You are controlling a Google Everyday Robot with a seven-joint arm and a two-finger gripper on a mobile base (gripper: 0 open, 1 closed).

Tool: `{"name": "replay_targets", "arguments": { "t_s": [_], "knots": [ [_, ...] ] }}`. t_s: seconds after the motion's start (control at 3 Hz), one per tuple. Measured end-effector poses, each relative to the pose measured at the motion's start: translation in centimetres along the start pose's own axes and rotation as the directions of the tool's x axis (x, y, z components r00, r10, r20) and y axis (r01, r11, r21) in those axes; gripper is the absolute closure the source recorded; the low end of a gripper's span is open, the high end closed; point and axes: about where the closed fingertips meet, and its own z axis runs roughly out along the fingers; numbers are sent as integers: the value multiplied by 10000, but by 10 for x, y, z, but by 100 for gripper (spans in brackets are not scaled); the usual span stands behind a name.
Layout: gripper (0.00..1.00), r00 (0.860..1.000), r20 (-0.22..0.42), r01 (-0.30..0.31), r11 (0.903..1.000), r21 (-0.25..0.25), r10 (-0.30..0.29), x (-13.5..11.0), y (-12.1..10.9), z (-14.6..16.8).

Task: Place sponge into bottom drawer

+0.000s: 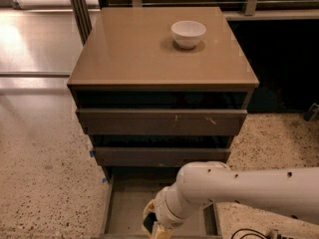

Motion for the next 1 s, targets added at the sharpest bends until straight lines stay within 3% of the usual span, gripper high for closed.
{"name": "replay_targets", "arguments": {
  "t_s": [0.67, 1.0],
  "knots": [
    [100, 9999, -125, 71, 9998, 185, -68, 5, -7, 4],
    [100, 9986, -513, 183, 9989, 439, -161, 27, -38, 18]
  ]
}}
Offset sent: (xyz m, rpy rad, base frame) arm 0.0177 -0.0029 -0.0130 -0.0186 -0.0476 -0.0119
